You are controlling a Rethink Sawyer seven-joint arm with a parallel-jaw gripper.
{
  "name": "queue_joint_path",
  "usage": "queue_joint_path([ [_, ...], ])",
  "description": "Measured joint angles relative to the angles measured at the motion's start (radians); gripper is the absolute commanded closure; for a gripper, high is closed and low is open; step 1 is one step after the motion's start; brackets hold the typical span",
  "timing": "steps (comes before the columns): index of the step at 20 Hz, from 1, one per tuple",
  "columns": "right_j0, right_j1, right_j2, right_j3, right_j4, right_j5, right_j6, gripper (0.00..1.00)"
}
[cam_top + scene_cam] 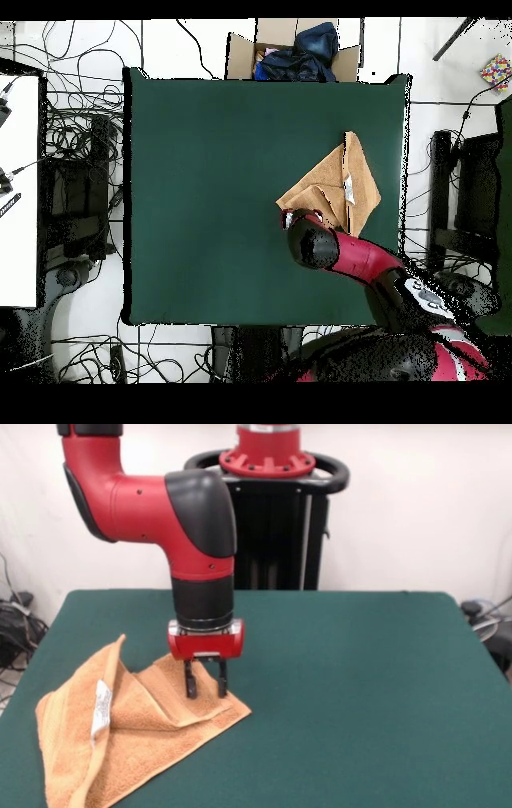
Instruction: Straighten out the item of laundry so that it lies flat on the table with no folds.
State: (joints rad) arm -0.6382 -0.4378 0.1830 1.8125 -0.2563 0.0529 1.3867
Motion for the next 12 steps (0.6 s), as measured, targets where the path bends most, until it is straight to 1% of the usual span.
queue_joint_path([
  [12,-0.008,0.0,0.0,-0.012,0.0,0.0,0.0,1.0],
])
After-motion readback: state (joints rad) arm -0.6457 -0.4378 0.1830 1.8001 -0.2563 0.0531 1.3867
